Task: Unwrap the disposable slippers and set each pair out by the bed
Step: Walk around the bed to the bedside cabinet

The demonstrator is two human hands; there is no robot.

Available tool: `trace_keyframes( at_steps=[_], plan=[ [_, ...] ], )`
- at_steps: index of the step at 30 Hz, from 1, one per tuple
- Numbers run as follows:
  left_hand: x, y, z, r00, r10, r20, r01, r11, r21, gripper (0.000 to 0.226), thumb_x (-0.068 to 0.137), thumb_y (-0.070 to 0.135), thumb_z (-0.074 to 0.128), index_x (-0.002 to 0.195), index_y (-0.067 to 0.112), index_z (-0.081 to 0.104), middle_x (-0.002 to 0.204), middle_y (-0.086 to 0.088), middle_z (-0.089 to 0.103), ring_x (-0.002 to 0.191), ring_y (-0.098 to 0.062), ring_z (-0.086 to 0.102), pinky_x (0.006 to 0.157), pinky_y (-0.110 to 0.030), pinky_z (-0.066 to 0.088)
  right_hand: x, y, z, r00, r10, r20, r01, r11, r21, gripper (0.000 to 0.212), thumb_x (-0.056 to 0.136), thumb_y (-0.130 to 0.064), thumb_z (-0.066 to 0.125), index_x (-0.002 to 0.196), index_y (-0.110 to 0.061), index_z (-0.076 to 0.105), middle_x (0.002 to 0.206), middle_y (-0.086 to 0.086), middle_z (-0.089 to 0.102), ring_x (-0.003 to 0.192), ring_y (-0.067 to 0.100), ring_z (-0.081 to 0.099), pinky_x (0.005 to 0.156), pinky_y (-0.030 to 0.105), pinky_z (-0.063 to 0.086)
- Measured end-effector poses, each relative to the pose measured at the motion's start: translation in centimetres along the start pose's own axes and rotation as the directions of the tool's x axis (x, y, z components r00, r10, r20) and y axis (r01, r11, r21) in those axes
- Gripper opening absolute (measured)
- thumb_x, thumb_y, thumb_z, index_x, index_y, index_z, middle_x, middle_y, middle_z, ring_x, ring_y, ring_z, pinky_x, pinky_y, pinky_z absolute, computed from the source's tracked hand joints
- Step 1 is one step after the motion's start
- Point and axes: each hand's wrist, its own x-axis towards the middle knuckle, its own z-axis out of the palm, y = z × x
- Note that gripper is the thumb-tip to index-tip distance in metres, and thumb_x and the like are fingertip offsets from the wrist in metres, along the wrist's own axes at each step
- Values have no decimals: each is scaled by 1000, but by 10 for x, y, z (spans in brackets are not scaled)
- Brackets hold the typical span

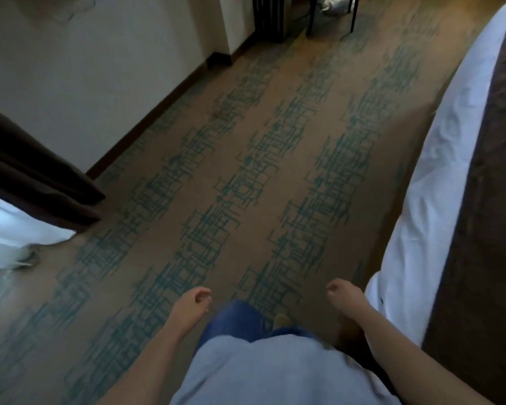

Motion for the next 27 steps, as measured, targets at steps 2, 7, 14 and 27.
trace_keyframes(
  at_steps=[2,7,14,27],
  plan=[
    [26,16,-4,999,-41,9,41,999,-28,13,85,8,54,94,19,57,93,-12,67,77,-24,65,82,-36,52,27,-26,-33,1000,-21,-23,21,999,31,30,93,-22,46,120,-12,56,121,9,59,106,24,56,88,31,45],
    [115,55,-10,992,-76,102,83,995,-61,11,83,12,56,89,20,58,96,-17,66,77,-24,63,83,-40,52,96,-68,-101,999,-3,-52,10,993,122,31,93,-22,48,123,-13,53,118,8,60,99,19,57,85,29,47],
    [271,189,-69,985,-17,171,15,1000,11,13,85,3,53,93,13,58,97,-20,65,83,-27,59,86,-43,50,165,-104,-175,981,175,-88,-152,962,227,33,92,-17,49,125,-10,51,124,11,58,110,22,57,94,33,48],
    [483,503,-81,932,257,257,-261,965,-17,22,90,3,48,110,3,56,92,-11,62,78,-20,59,66,-22,46,305,-130,-303,897,438,-61,-359,801,479,30,86,-14,49,112,-6,61,98,14,65,84,25,59,76,32,48]
  ],
)
